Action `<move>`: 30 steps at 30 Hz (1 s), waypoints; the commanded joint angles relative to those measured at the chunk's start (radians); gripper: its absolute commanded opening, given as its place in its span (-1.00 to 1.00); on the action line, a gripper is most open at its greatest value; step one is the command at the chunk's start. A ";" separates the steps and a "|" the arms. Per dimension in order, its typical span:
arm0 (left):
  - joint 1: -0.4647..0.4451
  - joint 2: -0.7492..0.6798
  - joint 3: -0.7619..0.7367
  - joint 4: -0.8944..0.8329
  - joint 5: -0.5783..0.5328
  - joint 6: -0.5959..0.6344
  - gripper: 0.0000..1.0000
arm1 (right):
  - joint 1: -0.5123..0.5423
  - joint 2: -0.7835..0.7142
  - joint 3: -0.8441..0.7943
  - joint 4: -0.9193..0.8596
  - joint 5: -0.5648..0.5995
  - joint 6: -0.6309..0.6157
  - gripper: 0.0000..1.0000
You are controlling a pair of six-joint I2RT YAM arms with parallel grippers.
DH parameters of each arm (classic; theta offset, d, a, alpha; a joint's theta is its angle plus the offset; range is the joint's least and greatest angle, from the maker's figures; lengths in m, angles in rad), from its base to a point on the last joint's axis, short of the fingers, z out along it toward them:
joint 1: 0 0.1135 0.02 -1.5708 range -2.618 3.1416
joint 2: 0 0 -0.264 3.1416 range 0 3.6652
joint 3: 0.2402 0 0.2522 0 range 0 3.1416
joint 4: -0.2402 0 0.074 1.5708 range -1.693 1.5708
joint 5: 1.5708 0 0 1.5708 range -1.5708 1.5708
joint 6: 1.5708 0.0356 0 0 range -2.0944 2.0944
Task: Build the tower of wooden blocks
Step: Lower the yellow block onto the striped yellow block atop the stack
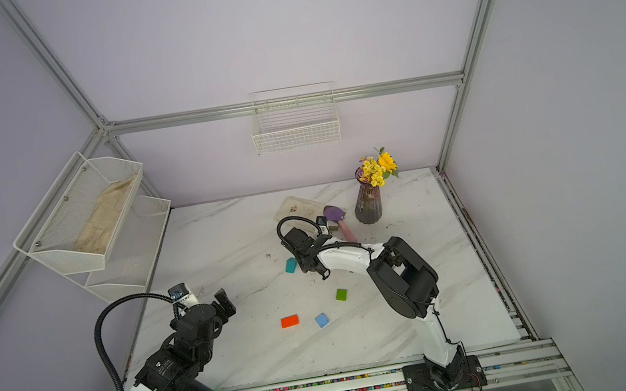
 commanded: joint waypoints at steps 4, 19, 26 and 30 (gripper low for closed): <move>0.003 -0.008 -0.032 0.039 -0.004 0.018 0.99 | -0.006 0.004 -0.014 0.005 0.000 -0.004 -0.01; 0.003 -0.006 -0.032 0.040 -0.004 0.018 1.00 | -0.007 -0.029 -0.043 0.005 0.023 0.001 0.35; 0.003 -0.006 -0.032 0.040 -0.003 0.018 1.00 | -0.008 -0.040 -0.044 0.005 0.021 0.000 0.49; 0.003 -0.005 -0.032 0.040 -0.003 0.017 1.00 | -0.008 -0.048 -0.048 0.006 0.023 -0.001 0.52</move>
